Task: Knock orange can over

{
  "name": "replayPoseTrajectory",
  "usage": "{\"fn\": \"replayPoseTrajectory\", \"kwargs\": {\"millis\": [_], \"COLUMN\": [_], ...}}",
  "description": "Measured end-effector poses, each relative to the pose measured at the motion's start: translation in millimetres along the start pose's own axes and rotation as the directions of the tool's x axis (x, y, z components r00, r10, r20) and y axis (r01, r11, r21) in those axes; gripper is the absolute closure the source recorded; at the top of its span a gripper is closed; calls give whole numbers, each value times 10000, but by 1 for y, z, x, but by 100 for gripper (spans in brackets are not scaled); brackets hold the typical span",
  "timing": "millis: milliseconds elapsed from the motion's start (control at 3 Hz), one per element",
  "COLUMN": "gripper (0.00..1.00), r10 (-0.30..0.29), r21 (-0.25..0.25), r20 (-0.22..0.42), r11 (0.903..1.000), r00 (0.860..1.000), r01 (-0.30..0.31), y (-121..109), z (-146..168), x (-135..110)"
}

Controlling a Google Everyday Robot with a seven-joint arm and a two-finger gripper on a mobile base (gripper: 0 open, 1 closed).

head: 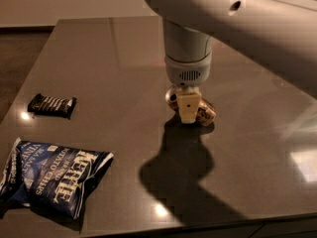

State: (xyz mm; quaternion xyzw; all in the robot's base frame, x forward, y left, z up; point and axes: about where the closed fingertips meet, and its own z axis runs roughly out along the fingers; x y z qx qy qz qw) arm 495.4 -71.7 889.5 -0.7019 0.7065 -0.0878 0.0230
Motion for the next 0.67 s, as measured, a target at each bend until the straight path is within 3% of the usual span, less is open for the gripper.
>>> {"fn": "replayPoseTrajectory", "kwargs": {"millis": [333,667], "gripper": [0,0], "r10": [-356,-356], "r21": [-151,-150], "r20": [-59,-58], "r11": [9993,9993], "r00": [9993,9993], "r01": [355,355], "y": [6,6], "z": [6,6], "x": [-9,-9]}}
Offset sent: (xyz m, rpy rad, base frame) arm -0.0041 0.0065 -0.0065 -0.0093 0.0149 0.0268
